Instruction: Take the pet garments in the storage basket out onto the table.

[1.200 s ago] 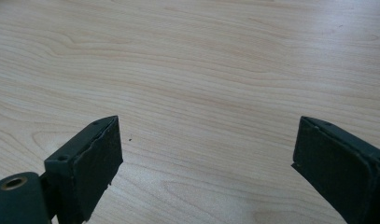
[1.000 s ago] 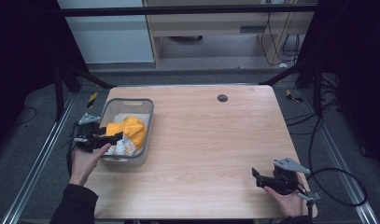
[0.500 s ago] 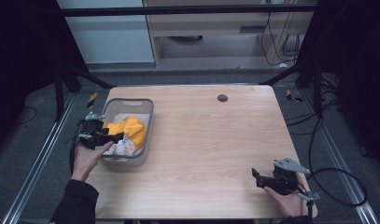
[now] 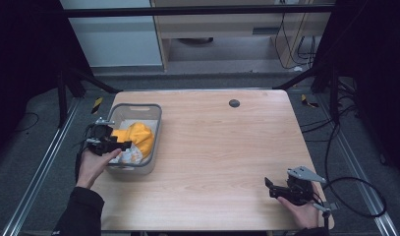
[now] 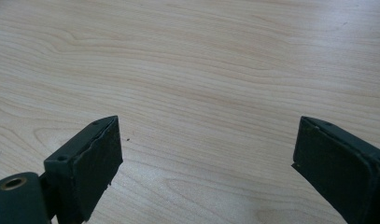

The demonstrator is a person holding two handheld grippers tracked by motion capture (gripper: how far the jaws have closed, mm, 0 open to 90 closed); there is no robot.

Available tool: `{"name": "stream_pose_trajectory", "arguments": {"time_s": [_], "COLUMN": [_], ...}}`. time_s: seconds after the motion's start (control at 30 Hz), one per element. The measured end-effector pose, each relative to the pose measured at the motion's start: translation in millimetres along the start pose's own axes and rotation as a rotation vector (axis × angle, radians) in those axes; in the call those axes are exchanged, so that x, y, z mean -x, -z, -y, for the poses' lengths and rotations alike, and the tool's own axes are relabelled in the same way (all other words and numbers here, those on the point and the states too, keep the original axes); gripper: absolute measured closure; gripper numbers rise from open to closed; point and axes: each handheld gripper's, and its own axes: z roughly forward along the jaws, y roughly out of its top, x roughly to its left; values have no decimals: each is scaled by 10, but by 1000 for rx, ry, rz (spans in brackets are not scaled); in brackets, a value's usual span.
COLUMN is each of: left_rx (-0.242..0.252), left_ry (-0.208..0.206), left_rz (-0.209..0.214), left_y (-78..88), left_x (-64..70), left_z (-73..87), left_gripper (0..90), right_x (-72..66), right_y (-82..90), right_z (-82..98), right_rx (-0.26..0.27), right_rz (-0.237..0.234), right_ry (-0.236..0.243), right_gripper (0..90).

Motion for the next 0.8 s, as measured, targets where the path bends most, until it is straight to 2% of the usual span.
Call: {"name": "stream_pose_trajectory", "arguments": {"time_s": [0.8], "left_rx": [-95], "left_ry": [-5], "left_rz": [19], "left_y": [-241], "left_x": [-14], "left_z": [43], "left_gripper": [492], "right_x": [-4], "right_y": [-9], "right_z": [4], "right_rx": [-7], "right_rz": [-1], "right_ry": [7], "right_gripper": [79]}}
